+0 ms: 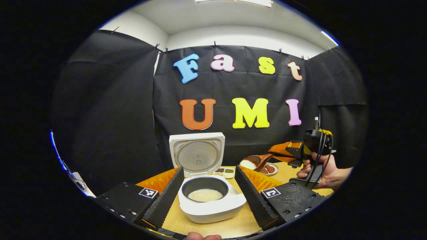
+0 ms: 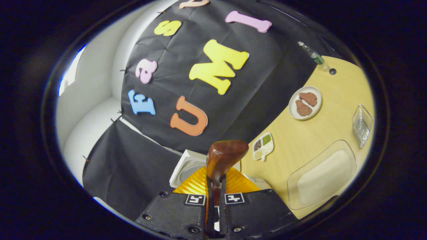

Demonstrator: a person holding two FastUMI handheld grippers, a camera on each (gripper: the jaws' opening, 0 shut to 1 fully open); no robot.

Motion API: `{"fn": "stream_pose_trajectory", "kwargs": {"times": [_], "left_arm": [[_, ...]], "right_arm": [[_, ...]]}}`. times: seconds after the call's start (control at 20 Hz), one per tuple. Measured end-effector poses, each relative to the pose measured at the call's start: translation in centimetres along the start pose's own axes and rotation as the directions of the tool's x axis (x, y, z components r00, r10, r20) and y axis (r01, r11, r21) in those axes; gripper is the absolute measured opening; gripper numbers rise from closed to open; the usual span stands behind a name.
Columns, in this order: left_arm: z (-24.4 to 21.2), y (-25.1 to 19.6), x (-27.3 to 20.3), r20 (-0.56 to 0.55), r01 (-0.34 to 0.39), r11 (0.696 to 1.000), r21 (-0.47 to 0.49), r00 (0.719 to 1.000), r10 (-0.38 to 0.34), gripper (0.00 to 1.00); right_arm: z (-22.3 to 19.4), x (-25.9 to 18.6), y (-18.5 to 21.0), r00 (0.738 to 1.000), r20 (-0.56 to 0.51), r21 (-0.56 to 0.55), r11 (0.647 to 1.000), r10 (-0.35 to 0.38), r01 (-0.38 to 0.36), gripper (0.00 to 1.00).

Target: Close the left gripper, press the button to open the rice cooker; take a wooden spoon from the chopstick holder with the right hand, scoop a spoonful of rice and pour it into the rice cooker, then put the wooden spoon back into the chopstick holder.

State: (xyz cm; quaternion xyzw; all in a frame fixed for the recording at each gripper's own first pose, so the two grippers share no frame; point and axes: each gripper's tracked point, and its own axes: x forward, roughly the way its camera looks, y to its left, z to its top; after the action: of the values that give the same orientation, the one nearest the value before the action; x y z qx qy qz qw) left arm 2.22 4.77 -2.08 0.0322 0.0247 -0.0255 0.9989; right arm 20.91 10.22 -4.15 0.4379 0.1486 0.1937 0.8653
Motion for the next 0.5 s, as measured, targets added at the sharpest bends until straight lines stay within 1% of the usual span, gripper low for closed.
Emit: {"fn": "stream_pose_trajectory", "kwargs": {"times": [0.05, 0.2, 0.25, 0.3, 0.4, 0.45, 0.5], "left_arm": [[-0.1, 1.0, -0.1, 0.007, -0.018, 1.000, 0.001, 1.000, 0.018, 0.97], [-0.7, 4.1, -0.5, 0.017, -0.078, 0.997, -0.010, 0.997, 0.078, 0.97], [-1.0, 4.8, -0.7, 0.014, -0.095, 0.995, -0.019, 0.995, 0.095, 0.97], [-1.3, 5.4, -0.8, 0.012, -0.106, 0.994, -0.029, 0.994, 0.106, 0.97], [-1.6, 5.9, -1.3, 0.020, -0.099, 0.994, -0.048, 0.995, 0.100, 0.96], [-1.7, 6.4, -1.4, 0.024, -0.107, 0.993, -0.053, 0.994, 0.109, 0.94], [-1.9, 6.9, -1.4, 0.025, -0.117, 0.992, -0.058, 0.993, 0.118, 0.94]], "right_arm": [[-0.6, 1.3, 0.5, 1.000, -0.013, -0.036, 0.999, -0.011, 0.010, 0.07], [-2.1, 4.9, 1.2, 0.998, -0.046, -0.123, 0.991, -0.053, 0.047, 0.08], [-2.2, 6.0, 1.0, 0.996, -0.048, -0.160, 0.985, -0.074, 0.065, 0.10], [-2.4, 7.0, 0.9, 0.994, -0.050, -0.211, 0.974, -0.099, 0.086, 0.10], [-3.0, 8.4, 0.7, 0.987, -0.062, -0.341, 0.933, -0.147, 0.117, 0.10], [-3.3, 9.0, 0.9, 0.985, -0.063, -0.402, 0.908, -0.161, 0.122, 0.11], [-3.7, 9.6, 0.9, 0.983, -0.067, -0.449, 0.885, -0.172, 0.124, 0.08]]}}
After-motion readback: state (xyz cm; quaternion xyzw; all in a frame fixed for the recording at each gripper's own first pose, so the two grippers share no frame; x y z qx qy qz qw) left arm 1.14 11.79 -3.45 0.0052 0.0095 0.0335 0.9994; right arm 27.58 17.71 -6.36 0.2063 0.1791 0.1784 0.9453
